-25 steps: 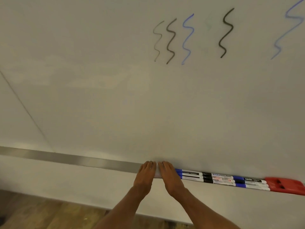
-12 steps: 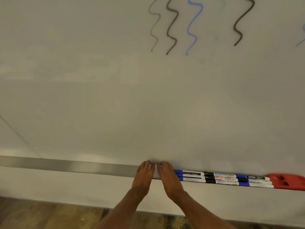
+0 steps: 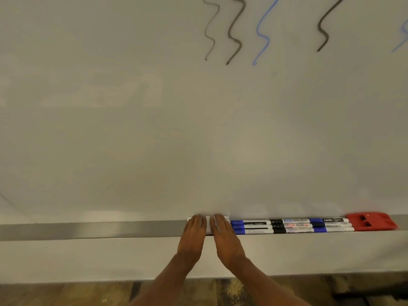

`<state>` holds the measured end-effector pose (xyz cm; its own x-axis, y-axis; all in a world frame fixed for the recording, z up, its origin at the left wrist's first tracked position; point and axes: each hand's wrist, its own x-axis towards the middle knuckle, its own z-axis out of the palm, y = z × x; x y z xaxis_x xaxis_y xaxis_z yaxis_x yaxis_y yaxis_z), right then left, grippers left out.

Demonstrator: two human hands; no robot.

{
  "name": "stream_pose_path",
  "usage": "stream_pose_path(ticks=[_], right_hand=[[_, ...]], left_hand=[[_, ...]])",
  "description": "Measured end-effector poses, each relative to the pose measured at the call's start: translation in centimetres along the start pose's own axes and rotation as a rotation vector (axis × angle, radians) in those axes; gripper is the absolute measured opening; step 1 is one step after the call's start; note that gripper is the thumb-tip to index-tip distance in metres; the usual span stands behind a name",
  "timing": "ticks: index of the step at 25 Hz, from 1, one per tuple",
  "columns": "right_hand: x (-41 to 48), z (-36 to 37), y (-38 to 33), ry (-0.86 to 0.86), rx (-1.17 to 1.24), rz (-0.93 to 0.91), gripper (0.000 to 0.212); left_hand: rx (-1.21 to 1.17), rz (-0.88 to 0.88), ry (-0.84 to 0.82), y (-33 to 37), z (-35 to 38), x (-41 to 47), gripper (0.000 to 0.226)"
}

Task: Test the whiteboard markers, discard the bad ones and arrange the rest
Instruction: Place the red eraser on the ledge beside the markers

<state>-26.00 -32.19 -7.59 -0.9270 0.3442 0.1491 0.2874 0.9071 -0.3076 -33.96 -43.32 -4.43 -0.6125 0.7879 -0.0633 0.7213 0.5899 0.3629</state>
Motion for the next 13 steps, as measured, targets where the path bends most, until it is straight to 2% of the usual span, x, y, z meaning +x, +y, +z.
stream_pose_path(ticks=[1,2,3,4,6,7,8,9,10,11,13], right_hand=[[-0.3,0.2,-0.1,-0.047,0.007,0.01,0.138],[-0.8,0.0,-0.2,-0.108,-0.012,0.011,0.142],[-0.9,0.4,-0.1,-0.107,-0.062,-0.012,0.14],[-1.0,0.4,0.0,-0.091,-0.095,-0.014,0.138],[-1.1,0.2,-0.3,-0.067,-0.115,-0.017,0.137],[-1.1,0.0,-0.4,-0.072,-0.108,-0.018,0.138],[-1.2,-0.1,-0.3,-0.081,-0.105,-0.032,0.139],[-1.2,0.1,-0.1,-0.09,-0.097,-0.04,0.139],[-1.3,0.1,-0.1,-0.086,-0.087,-0.037,0.139],[-1.4,0.2,0.1,-0.07,-0.088,-0.034,0.14],[-1.3,0.0,0.2,-0.069,-0.07,-0.004,0.145]], left_hand=[[0.128,0.015,0.087,-0.1,0.1,0.1,0.065],[0.165,0.045,0.09,0.1,0.1,-0.1,0.072],[0.225,0.037,0.029,0.0,0.5,-0.2,0.07],[0.258,0.043,0.048,-0.2,0.8,-0.5,0.065],[0.128,0.038,0.123,-0.1,0.7,-0.5,0.072],[0.126,0.037,-0.128,0.3,0.2,-1.2,0.08],[0.19,0.073,-0.209,0.5,0.5,-1.7,0.084],[0.169,0.08,-0.148,-0.1,1.1,-1.0,0.086],[0.166,0.088,-0.006,-1.2,2.7,-0.3,0.088],[0.168,0.121,0.075,-1.2,3.0,-0.3,0.097],[0.124,0.164,0.037,0.1,1.6,-0.8,0.109]])
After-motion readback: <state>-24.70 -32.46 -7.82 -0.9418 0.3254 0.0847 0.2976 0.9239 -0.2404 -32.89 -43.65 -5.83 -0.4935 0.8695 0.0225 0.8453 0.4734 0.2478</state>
